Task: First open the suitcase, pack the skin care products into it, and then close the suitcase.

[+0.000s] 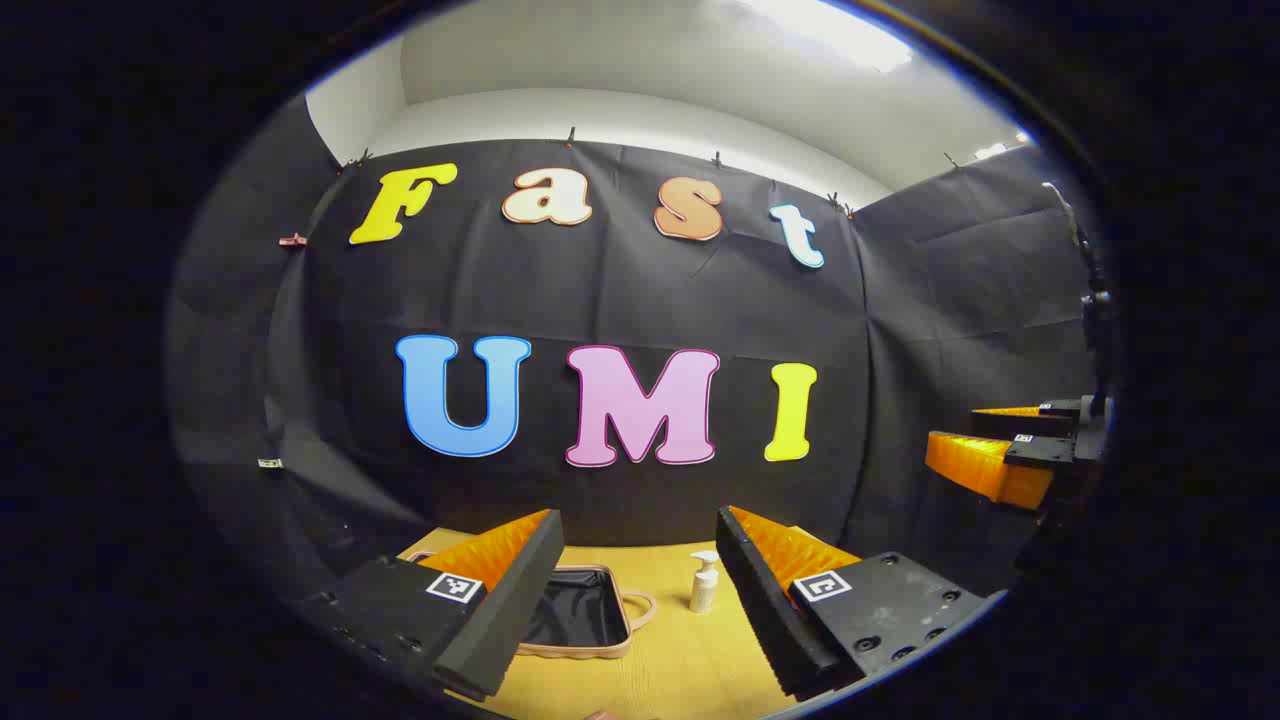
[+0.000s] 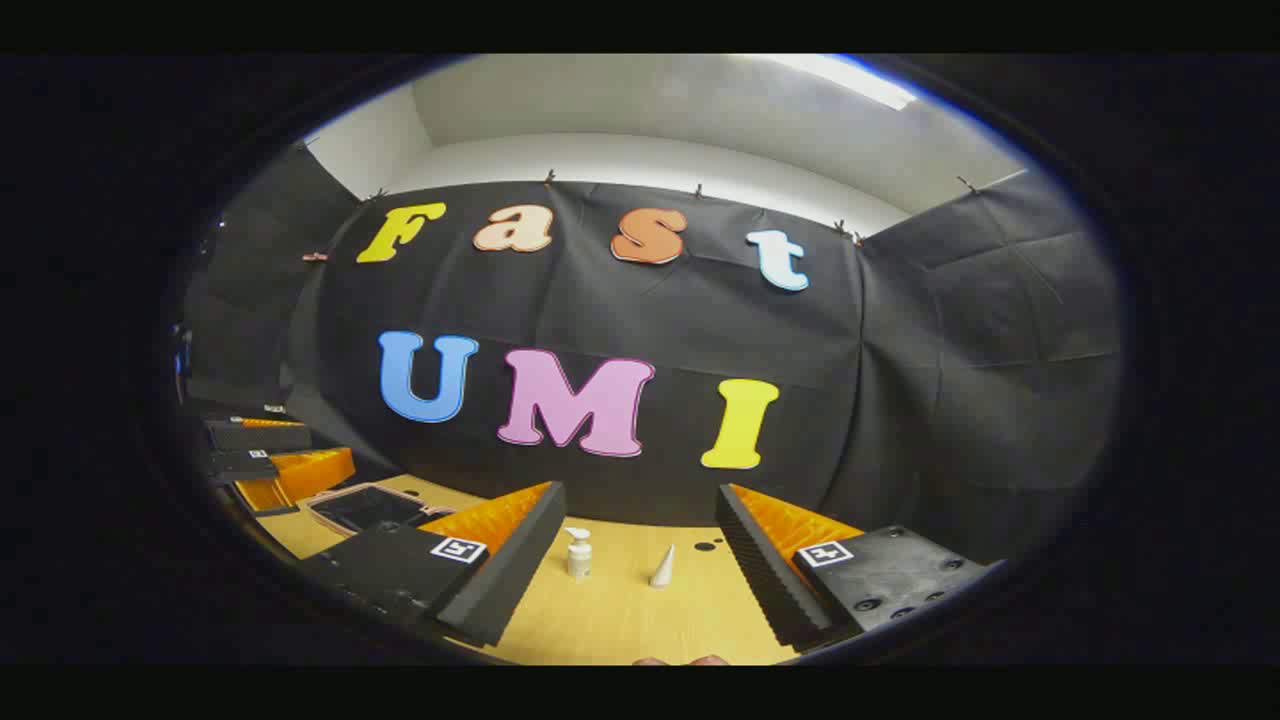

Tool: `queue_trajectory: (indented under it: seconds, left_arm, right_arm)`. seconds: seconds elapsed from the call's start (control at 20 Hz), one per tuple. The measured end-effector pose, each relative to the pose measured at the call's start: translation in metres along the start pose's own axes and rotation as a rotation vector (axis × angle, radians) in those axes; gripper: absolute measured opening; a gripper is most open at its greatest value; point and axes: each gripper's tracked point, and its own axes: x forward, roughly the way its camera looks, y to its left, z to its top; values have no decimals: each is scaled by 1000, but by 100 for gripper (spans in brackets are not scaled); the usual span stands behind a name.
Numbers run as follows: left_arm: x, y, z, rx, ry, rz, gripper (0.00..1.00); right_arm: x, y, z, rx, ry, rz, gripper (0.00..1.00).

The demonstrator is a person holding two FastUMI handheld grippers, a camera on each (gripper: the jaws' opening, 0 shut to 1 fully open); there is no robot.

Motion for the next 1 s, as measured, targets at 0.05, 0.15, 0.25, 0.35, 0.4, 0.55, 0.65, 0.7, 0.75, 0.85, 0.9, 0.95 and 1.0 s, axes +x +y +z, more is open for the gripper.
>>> queue_trajectory:
  seconds: [0.05,0.15,0.25,0.35,0.4,0.55,0.65,0.7,0.75,0.85,0.9,0.95,1.0]
  left_arm:
    - [1,-3,1,3,-3,-9,97]
    - [3,-12,1,13,-4,-37,97]
    - [5,-22,5,25,-10,-65,97]
    - [5,-29,7,29,-19,-81,97]
    - [5,-32,7,32,-23,-88,97]
    - [3,-39,10,46,-33,-106,97]
    - [2,-41,7,57,-39,-117,97]
    - [2,-41,4,61,-34,-120,97]
    - [3,-40,0,67,-22,-120,99]
    - [2,-36,-6,69,-7,-114,97]
    - [2,-34,-7,66,-3,-113,97]
    - [3,-34,-7,63,-1,-115,95]
    - [3,-33,-9,62,1,-118,97]
  right_arm:
    - [-1,-3,-2,-12,2,-4,96]
    - [-4,-5,0,-24,0,-11,96]
    - [-8,-9,4,-22,-10,-15,97]
    - [-11,-11,3,-26,-9,-15,96]
    - [-11,-13,1,-29,-4,-16,96]
    - [-15,-15,1,-25,-1,-18,96]
    - [-16,-16,-1,-32,1,-23,96]
    - [-14,-15,-3,-40,6,-25,96]
    - [-14,-15,-4,-43,11,-23,96]
    - [-14,-12,-3,-42,10,-19,97]
    - [-14,-12,-3,-41,7,-18,96]
    - [-13,-12,-2,-42,6,-20,96]
    - [-11,-12,-2,-43,8,-22,96]
